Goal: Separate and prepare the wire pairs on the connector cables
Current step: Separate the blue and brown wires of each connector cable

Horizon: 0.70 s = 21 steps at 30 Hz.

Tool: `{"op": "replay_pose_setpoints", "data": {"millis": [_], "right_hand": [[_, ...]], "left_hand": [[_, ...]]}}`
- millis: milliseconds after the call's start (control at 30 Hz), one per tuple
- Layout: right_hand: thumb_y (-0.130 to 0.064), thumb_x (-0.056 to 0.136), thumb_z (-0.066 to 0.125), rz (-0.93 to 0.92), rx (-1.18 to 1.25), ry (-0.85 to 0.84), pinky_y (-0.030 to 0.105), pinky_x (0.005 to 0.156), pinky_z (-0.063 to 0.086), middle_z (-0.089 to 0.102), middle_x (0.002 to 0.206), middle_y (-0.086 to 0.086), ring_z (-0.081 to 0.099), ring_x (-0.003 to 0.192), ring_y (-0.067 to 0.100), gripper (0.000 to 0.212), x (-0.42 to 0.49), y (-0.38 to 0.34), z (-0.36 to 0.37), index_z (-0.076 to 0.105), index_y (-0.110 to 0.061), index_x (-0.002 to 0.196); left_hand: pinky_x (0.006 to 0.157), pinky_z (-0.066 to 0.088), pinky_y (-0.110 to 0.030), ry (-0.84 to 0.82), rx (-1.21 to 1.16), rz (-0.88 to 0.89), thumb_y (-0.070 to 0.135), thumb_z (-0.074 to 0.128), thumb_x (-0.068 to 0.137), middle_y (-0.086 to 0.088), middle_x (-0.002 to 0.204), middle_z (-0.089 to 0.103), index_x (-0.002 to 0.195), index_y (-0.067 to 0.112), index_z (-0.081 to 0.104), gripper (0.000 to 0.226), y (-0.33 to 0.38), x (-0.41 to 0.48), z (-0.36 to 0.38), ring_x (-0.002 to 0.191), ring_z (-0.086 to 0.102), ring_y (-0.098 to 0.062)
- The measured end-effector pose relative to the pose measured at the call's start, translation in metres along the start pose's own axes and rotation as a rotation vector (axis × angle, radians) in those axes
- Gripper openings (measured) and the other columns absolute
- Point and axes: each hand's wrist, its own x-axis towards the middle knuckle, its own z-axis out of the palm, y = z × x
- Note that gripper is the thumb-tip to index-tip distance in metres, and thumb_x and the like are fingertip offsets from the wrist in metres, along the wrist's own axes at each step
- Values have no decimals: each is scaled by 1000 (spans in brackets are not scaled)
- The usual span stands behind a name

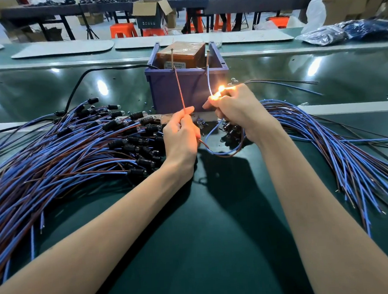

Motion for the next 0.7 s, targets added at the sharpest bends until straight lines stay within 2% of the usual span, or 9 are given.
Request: {"op": "replay_pose_setpoints", "data": {"millis": [200, 533, 633, 700], "right_hand": [[-13, 90, 55, -20, 1, 1, 18, 53, 30, 49, 36, -12, 43, 50, 3, 30, -1, 1, 0, 68, -22, 64], [-15, 92, 55, -17, 6, -5, 17, 51, 30, 50, 38, -13, 44, 48, 1, 27, -2, 0, -2, 70, -19, 71], [-21, 95, 55, -6, -61, -163, 12, 43, 31, 53, 41, -10, 42, 38, 0, 24, -5, -3, -10, 72, -12, 81], [-27, 96, 56, 12, -113, -350, 13, 43, 34, 59, 48, -8, 44, 40, 0, 24, -9, -6, -20, 70, -8, 90]], "left_hand": [[39, 29, -13, 35, -46, -7, 4, 33, 100, 13, 35, 38, 105, 12, 55, 25, 0, 1, 0, 35, 34, 0], [40, 30, -14, 13, -28, 7, 6, 32, 101, 13, 36, 41, 108, 14, 55, 24, -3, 2, -1, 36, 36, 0], [46, 40, -21, -67, 57, 54, 13, 37, 101, 11, 50, 57, 122, 13, 50, 25, -2, -2, 1, 47, 48, -4], [63, 50, -32, -114, 145, 121, 21, 42, 101, 3, 74, 68, 139, 15, 37, 39, -1, -6, 2, 59, 58, -13]]}}
